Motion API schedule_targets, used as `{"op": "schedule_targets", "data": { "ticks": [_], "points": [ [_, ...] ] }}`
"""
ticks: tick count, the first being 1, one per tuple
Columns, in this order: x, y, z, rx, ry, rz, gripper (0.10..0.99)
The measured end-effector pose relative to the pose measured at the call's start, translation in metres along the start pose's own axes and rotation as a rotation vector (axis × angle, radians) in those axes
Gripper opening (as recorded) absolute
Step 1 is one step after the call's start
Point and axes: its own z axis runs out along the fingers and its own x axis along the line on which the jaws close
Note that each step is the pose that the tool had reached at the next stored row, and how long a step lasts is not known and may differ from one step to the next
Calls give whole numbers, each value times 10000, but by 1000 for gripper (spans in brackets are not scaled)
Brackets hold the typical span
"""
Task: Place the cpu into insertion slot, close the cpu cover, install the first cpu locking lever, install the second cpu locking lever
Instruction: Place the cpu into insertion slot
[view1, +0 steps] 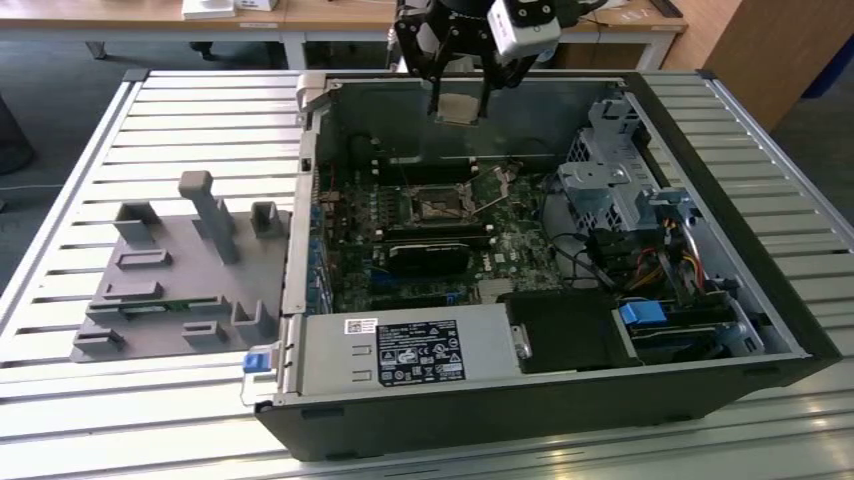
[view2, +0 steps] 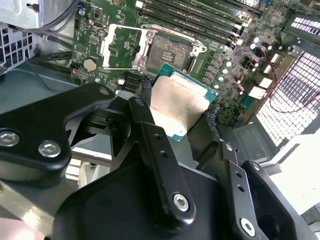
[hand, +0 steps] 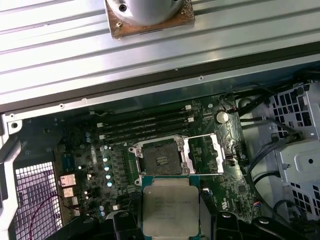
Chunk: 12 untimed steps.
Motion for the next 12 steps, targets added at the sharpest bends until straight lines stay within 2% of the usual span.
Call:
{"op": "schedule_targets", "data": {
  "ticks": [12],
  "points": [
    [0, 1, 5, 43, -60, 536, 541]
  ]
}}
